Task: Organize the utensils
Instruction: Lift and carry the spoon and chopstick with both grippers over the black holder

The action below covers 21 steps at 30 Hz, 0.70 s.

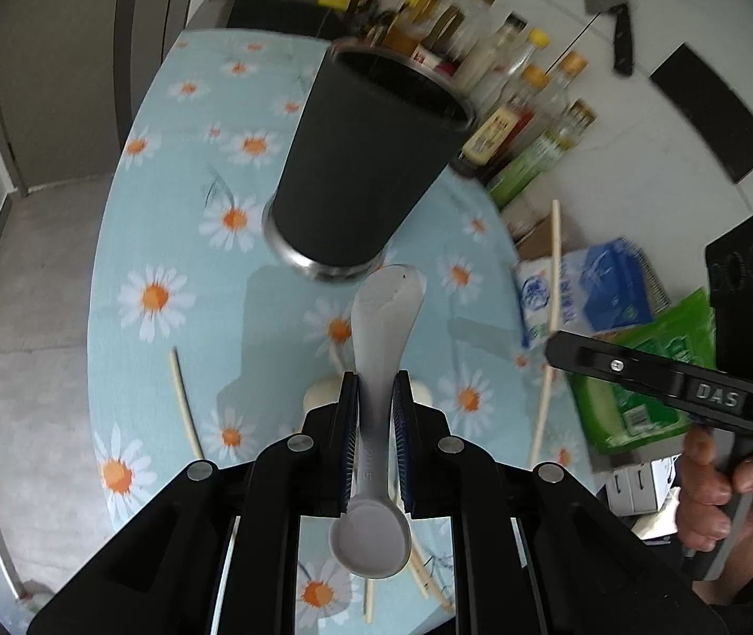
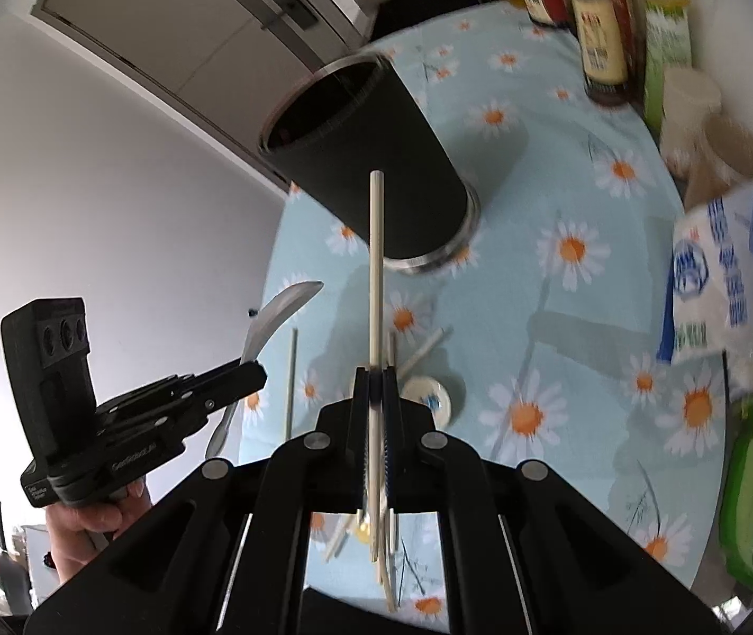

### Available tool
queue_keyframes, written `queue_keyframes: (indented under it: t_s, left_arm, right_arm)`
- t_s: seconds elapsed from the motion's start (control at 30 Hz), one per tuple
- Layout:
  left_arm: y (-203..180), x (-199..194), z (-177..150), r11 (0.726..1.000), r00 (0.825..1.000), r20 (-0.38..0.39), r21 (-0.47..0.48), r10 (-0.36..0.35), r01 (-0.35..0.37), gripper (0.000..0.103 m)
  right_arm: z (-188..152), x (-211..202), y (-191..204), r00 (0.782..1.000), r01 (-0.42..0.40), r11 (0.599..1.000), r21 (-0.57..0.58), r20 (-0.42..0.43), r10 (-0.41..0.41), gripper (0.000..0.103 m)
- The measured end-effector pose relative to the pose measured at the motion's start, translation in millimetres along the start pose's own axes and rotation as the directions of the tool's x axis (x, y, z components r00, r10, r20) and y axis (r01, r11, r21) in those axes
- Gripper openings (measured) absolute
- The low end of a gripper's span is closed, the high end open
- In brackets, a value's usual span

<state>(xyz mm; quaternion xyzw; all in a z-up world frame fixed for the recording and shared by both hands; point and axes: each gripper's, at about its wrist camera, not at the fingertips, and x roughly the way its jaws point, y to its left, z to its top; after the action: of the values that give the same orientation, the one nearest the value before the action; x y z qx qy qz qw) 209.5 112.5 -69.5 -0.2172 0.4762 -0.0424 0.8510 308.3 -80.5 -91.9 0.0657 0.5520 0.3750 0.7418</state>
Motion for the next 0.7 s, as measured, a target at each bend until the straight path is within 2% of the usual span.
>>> queue_keyframes:
  t_s: [0.13, 0.3, 0.5, 0.7]
  left_arm:
    - [-5.1, -13.4, 10.4, 0.999, 0.998, 0.055, 0.017, -0.041, 0.041, 0.012]
    - [-10.7, -33.3, 26.0, 0.994, 0.985, 0.143, 0.055, -0.100, 0.093, 0.012]
    - [-20.2, -53.6, 43.8, 0.978, 0.956, 0.229, 0.138, -0.184, 0.155, 0.012]
    - [-30.8, -64.5, 59.0, 0.956, 0.930, 0.281, 0.236, -0.238, 0.173, 0.012]
  right_arm:
    - [13.2, -7.4, 6.1, 0.998, -0.022, 1.000, -0.019, 0.058, 0.023, 0.006]
    - [33.4, -17.3, 21.8, 0.988, -0.043, 0.997, -0.067, 0.147, 0.053, 0.006]
    - [59.1, -21.8, 34.2, 0.973, -0.050, 0.993, -0.105, 0.219, 0.072, 0.006]
    - [83.9, -27.4, 44.1, 0.952, -0.061, 0.988, -0.140, 0.288, 0.100, 0.006]
